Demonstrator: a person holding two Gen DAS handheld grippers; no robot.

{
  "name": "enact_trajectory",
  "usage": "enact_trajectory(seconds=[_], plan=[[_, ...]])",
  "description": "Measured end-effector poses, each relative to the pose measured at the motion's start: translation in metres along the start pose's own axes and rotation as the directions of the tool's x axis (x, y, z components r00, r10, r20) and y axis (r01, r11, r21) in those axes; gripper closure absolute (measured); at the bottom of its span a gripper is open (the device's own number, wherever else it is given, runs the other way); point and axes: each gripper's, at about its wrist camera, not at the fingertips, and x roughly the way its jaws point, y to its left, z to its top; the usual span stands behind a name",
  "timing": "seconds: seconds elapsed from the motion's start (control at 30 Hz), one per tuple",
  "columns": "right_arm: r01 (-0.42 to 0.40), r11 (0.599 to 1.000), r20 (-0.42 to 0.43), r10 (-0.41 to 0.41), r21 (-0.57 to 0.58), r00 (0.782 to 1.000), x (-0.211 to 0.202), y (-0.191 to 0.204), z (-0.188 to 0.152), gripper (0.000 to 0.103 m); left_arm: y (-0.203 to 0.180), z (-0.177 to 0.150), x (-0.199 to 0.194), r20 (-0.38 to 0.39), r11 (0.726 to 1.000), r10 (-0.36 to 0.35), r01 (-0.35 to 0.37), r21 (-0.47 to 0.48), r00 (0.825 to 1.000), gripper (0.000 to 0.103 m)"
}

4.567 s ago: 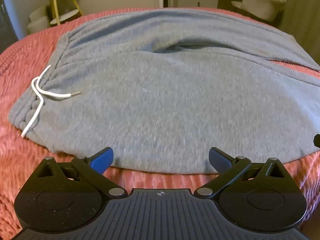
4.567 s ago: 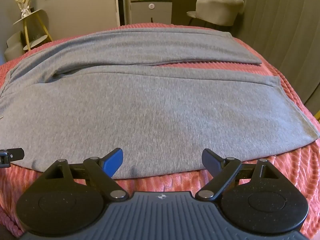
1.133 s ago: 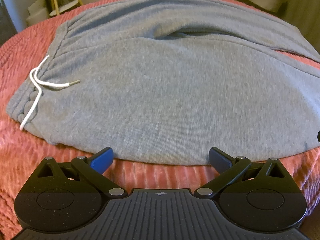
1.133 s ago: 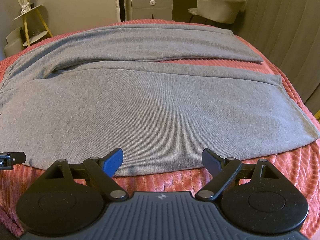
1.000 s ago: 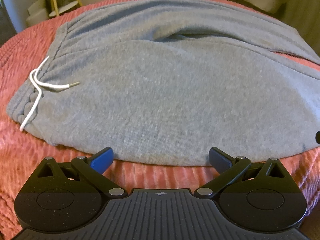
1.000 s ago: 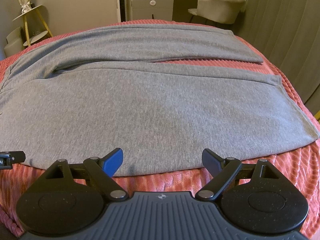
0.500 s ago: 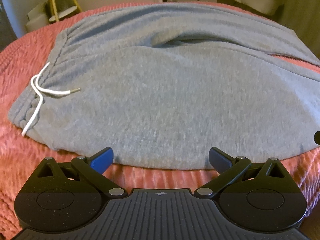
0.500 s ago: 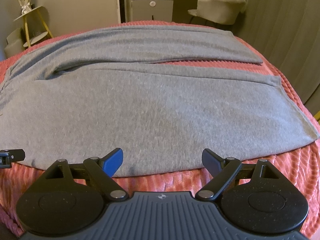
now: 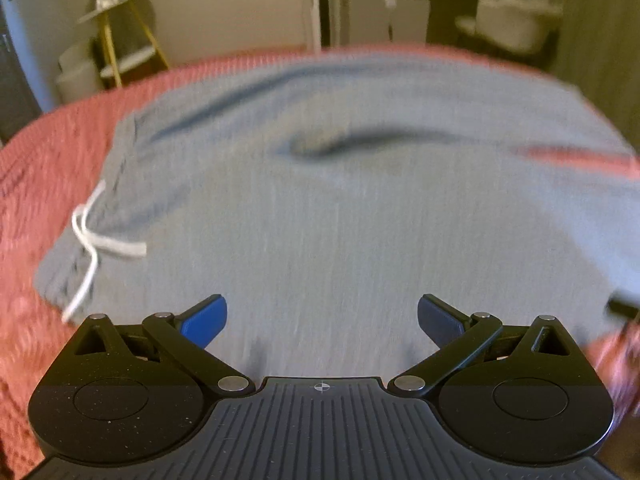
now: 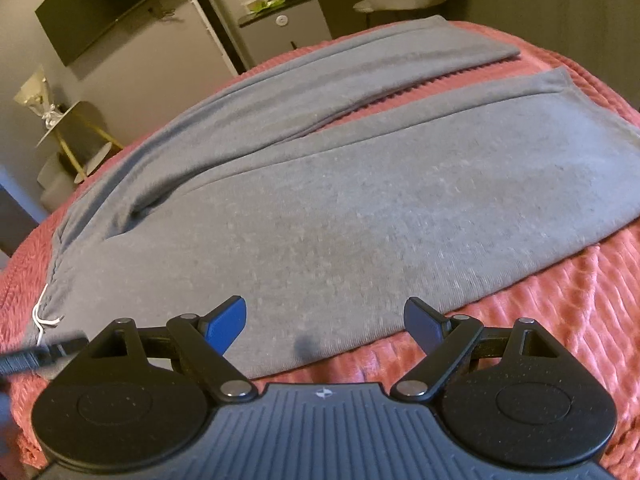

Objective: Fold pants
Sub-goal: 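Move the right gripper to the pant leg hem and close on it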

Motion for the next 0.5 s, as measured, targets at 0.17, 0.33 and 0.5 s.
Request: enact_trajectory(seconds=[0.17, 0.33, 0.5], plan=[[0.035, 0.998, -0.016, -0.036, -0.048, 0.999, 0.012, 0.008, 0.007, 0.017, -0.007, 0.061, 0.01, 0.081, 0.993, -0.083, 0.089, -0.073, 0.993, 0.0], [0.053, 0.994, -0.067, -0.059, -0.099, 0.996, 0.036, 0.014, 0.031, 0.017, -0.002, 0.093, 0.058, 0.125, 0.99, 0.0, 0.018, -0.142, 0.992, 0.0], [0.119, 0.99, 0.014, -0.119, -0.078, 0.993, 0.066, 0.024, 0.118, 0.017, 0.027, 0.08, 0.085, 0.273, 0.973, 0.167, -0.115, -0.199, 0.947, 0.0]])
